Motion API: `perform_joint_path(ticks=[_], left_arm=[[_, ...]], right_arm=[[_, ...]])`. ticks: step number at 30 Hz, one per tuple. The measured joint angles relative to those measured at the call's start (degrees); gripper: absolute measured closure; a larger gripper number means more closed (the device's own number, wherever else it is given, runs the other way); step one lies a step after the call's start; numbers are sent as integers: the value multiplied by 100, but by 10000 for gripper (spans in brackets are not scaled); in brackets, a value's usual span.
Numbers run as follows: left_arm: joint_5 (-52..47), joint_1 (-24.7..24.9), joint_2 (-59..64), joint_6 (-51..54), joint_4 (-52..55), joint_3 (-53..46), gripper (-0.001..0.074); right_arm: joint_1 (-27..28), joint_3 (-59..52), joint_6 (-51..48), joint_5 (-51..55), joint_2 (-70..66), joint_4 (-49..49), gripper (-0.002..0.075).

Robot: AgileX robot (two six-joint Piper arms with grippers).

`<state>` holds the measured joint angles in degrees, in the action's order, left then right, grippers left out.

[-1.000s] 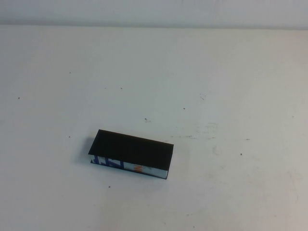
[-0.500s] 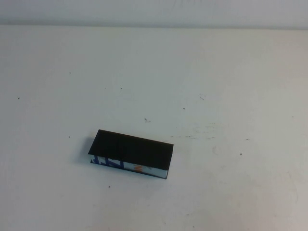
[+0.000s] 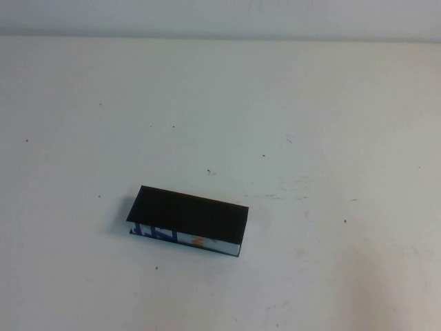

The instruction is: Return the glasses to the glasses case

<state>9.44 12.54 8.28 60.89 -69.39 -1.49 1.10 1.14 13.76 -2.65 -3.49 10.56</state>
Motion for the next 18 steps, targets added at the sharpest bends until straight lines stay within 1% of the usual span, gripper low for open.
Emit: perform_joint_path(ticks=[5,12,15,18], left_arm=[[0,0,0,0,0,0,738],[0,0,0,0,0,0,738],[0,0,0,0,0,0,738],[0,0,0,0,0,0,738]], right_arm=[[0,-241,0,201,397,0,737],[-158,-269,-35,1608,397,131,737],[-287,-269,-254,2189,397,-54,737],[-360,-269,-367,2284,397,-180,737]])
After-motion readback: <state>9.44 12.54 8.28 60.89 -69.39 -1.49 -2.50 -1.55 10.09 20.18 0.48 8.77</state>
